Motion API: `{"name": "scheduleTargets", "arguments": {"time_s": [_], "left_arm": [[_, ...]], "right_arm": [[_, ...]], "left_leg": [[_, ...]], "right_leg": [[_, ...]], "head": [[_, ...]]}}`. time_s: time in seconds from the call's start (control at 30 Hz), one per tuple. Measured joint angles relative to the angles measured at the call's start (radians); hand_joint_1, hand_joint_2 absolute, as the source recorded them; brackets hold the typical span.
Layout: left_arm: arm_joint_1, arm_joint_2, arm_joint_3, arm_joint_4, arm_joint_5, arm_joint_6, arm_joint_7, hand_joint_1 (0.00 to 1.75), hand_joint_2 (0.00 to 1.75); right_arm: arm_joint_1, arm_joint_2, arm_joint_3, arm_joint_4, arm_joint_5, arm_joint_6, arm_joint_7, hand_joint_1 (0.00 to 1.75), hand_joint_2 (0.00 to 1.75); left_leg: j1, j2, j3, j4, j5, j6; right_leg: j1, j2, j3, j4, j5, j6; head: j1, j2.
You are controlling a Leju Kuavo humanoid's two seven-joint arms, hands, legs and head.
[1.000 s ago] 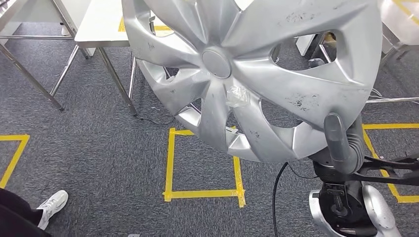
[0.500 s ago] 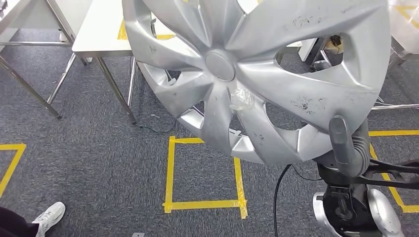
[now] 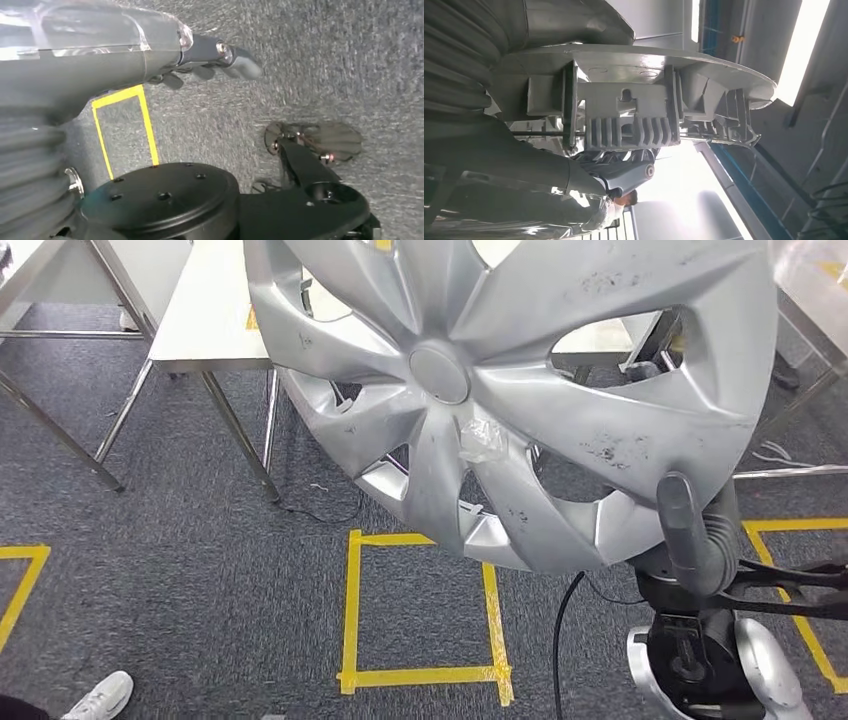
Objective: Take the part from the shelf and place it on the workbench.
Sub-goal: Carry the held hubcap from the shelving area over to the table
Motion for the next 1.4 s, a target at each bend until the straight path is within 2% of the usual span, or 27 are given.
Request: {"name": "scheduleTargets", "arguments": {"time_s": [0.07,0.13,0.2,0.23,0.27,0.33,0.37,0.4,0.47,0.53,0.57,0.67,0.7,0.73,0.77,0.83,0.9,0.97,1.03,1.1,1.17,1.2,1.23,1.27,1.33,1.37,1.4], "left_arm": [[-0.001,0.001,0.000,0.000,0.000,0.000,-0.001,0.00,1.75],[-0.001,0.002,0.000,0.000,0.000,0.000,-0.001,0.00,1.75],[0.001,0.002,0.000,0.000,0.000,0.000,-0.001,0.00,1.75],[0.001,0.003,0.000,0.000,0.000,0.000,-0.001,0.00,1.75],[0.001,0.003,0.000,0.000,0.000,0.000,-0.001,0.00,1.75],[0.000,0.001,0.000,0.000,0.000,0.000,-0.001,0.00,1.75],[-0.001,-0.001,0.000,0.000,0.000,0.000,-0.001,0.00,1.75],[-0.002,-0.003,0.000,0.000,0.000,0.000,-0.001,0.00,1.75],[-0.003,-0.005,0.000,0.000,0.000,0.000,-0.001,0.00,1.75],[-0.006,-0.005,0.000,0.000,0.000,0.000,-0.001,0.00,1.75],[-0.007,-0.005,0.000,0.000,0.000,0.000,-0.001,0.00,1.75],[-0.008,-0.003,0.000,0.000,0.000,0.000,-0.001,0.00,1.75],[-0.006,-0.002,0.000,0.000,0.000,0.000,-0.001,0.00,1.75],[-0.005,-0.001,0.000,0.000,0.000,0.000,-0.001,0.00,1.75],[-0.004,0.000,0.000,0.000,0.000,0.000,-0.001,0.00,1.75],[-0.003,0.002,0.000,0.000,0.000,0.000,0.000,0.00,1.75],[-0.002,0.002,0.000,0.000,0.000,0.000,0.001,0.00,1.75],[-0.001,0.003,0.000,0.000,0.000,0.001,0.002,0.00,1.75],[-0.002,0.003,0.000,0.000,-0.001,0.001,0.002,0.00,1.75],[-0.003,0.004,0.000,0.000,-0.003,0.001,0.002,0.00,1.75],[-0.004,0.005,0.000,0.000,-0.003,0.001,0.002,0.00,1.75],[-0.003,0.006,0.000,0.000,-0.003,0.001,0.002,0.00,1.75],[-0.003,0.006,0.000,0.000,-0.003,0.001,0.002,0.00,1.75],[-0.003,0.006,0.000,0.000,-0.003,0.001,0.002,0.00,1.75],[-0.004,0.006,0.000,0.000,-0.004,0.001,0.002,0.00,1.75],[-0.005,0.005,0.000,0.000,-0.004,0.001,0.002,0.00,1.75],[-0.005,0.005,0.000,0.000,-0.004,0.001,0.002,0.00,1.75]], "right_arm": [[-0.002,0.000,-0.001,0.000,0.000,0.000,0.000,1.75,1.75],[-0.002,0.000,-0.001,0.000,0.001,0.000,-0.001,1.75,1.75],[0.001,0.000,-0.001,0.000,0.001,0.000,-0.001,1.75,1.75],[0.002,0.000,-0.001,0.001,0.001,0.000,-0.001,1.75,1.75],[0.002,0.000,-0.001,0.001,0.001,0.000,-0.001,1.75,1.75],[0.004,0.000,-0.001,0.002,0.001,0.000,-0.001,1.75,1.75],[0.004,0.000,-0.001,0.002,0.000,0.000,-0.002,1.75,1.75],[0.005,0.000,-0.001,0.001,0.000,0.000,-0.002,1.75,1.75],[0.005,0.000,-0.001,0.000,0.000,0.001,-0.002,1.75,1.75],[0.004,-0.001,-0.002,-0.001,0.001,0.001,-0.002,1.75,1.75],[0.003,-0.001,-0.002,-0.001,0.001,0.001,-0.002,1.75,1.75],[0.001,0.000,-0.001,-0.001,0.001,0.001,-0.003,1.75,1.75],[0.002,0.000,-0.001,-0.001,0.001,0.001,-0.003,1.75,1.75],[0.004,0.000,-0.001,-0.001,0.001,0.001,-0.003,1.75,1.75],[0.005,0.000,0.000,-0.001,0.001,0.001,-0.003,1.75,1.75],[0.005,0.000,-0.001,-0.001,0.001,0.001,-0.003,1.75,1.75],[0.006,0.000,-0.001,0.000,0.000,0.001,-0.003,1.75,1.75],[0.007,0.000,-0.001,0.001,0.000,0.002,-0.003,1.75,1.75],[0.008,0.000,-0.002,0.001,0.000,0.003,-0.003,1.75,1.75],[0.006,0.000,-0.003,0.000,0.000,0.003,-0.003,1.75,1.75],[0.007,0.000,-0.002,0.001,0.001,0.003,-0.003,1.75,1.75],[0.009,0.000,-0.002,0.001,0.000,0.003,-0.003,1.75,1.75],[0.010,0.000,-0.001,0.002,0.000,0.003,-0.003,1.75,1.75],[0.011,0.000,-0.001,0.002,0.000,0.003,-0.003,1.75,1.75],[0.011,0.000,-0.001,0.002,0.000,0.004,-0.003,1.75,1.75],[0.011,0.000,-0.001,0.002,0.000,0.004,-0.003,1.75,1.75],[0.010,0.000,-0.002,0.001,0.000,0.004,-0.003,1.75,1.75]], "left_leg": [[0.002,-0.003,0.017,-0.002,-0.010,0.011],[-0.002,-0.003,0.034,-0.003,-0.025,0.019],[-0.008,-0.003,0.057,-0.003,-0.044,0.023],[-0.013,-0.003,0.071,-0.003,-0.054,0.025],[-0.018,-0.004,0.087,-0.005,-0.064,0.027],[-0.028,-0.004,0.116,-0.010,-0.083,0.028],[-0.030,-0.004,0.126,-0.014,-0.090,0.026],[-0.030,-0.003,0.131,-0.019,-0.096,0.022],[-0.027,-0.002,0.141,-0.024,-0.094,0.012],[-0.026,-0.007,0.144,-0.006,-0.096,0.004],[-0.025,-0.012,0.129,0.023,-0.105,-0.001],[-0.016,-0.020,0.016,0.177,-0.162,-0.016],[-0.012,-0.019,-0.018,0.209,-0.172,-0.022],[-0.009,-0.018,-0.037,0.209,-0.162,-0.029],[-0.006,-0.016,-0.041,0.180,-0.130,-0.036],[0.002,-0.011,-0.023,0.073,-0.031,-0.048],[0.002,-0.004,-0.009,0.006,0.014,-0.037],[-0.002,-0.001,-0.007,-0.001,0.008,-0.011],[0.001,-0.004,0.002,-0.003,0.007,0.004],[0.003,-0.006,0.016,-0.005,0.000,0.013],[0.002,-0.005,0.028,-0.005,-0.012,0.018],[0.000,-0.005,0.036,-0.005,-0.019,0.019],[-0.002,-0.005,0.045,-0.005,-0.026,0.019],[-0.004,-0.005,0.055,-0.005,-0.033,0.019],[-0.009,-0.006,0.077,-0.008,-0.047,0.019],[-0.011,-0.006,0.087,-0.011,-0.052,0.017],[-0.011,-0.005,0.092,-0.015,-0.057,0.013]], "right_leg": [[-0.001,0.000,-0.037,0.075,-0.014,0.007],[0.000,0.000,-0.119,0.209,-0.057,0.012],[0.003,0.001,-0.188,0.290,-0.090,0.008],[0.007,0.001,-0.201,0.284,-0.079,0.000],[0.014,0.002,-0.200,0.246,-0.043,-0.014],[0.034,0.006,-0.181,0.131,0.061,-0.054],[0.043,0.009,-0.171,0.086,0.095,-0.074],[0.049,0.011,-0.163,0.056,0.113,-0.087],[0.052,0.011,-0.142,0.024,0.109,-0.096],[0.048,0.007,-0.110,-0.011,0.111,-0.093],[0.044,0.005,-0.094,-0.024,0.111,-0.091],[0.036,0.002,-0.067,-0.037,0.097,-0.084],[0.033,0.002,-0.060,-0.035,0.089,-0.079],[0.029,0.003,-0.051,-0.033,0.080,-0.074],[0.025,0.003,-0.041,-0.030,0.069,-0.068],[0.017,0.003,-0.019,-0.020,0.045,-0.053],[0.016,0.004,-0.013,-0.009,0.025,-0.038],[0.017,0.005,-0.013,-0.005,0.016,-0.026],[0.015,0.005,-0.015,0.013,0.009,-0.016],[0.012,0.005,-0.056,0.093,-0.016,-0.006],[0.010,0.005,-0.134,0.221,-0.064,0.002],[0.010,0.004,-0.167,0.266,-0.078,0.002],[0.010,0.004,-0.186,0.280,-0.072,0.000],[0.011,0.005,-0.188,0.260,-0.044,-0.006],[0.018,0.005,-0.154,0.144,0.049,-0.026],[0.023,0.005,-0.137,0.093,0.072,-0.037],[0.029,0.006,-0.122,0.051,0.081,-0.049]], "head": [[0.007,0.000],[0.014,0.000],[0.018,0.000],[0.019,0.000],[0.021,0.000],[0.020,0.000],[0.018,0.000],[0.016,0.000],[0.015,0.000],[0.016,0.000],[0.015,0.000],[0.010,0.000],[0.009,0.000],[0.008,0.000],[0.008,0.000],[0.006,0.000],[0.003,0.000],[0.003,0.000],[0.006,0.000],[0.012,0.000],[0.016,0.000],[0.017,0.000],[0.018,0.000],[0.018,0.000],[0.018,0.000],[0.017,0.000],[0.018,0.000]]}}
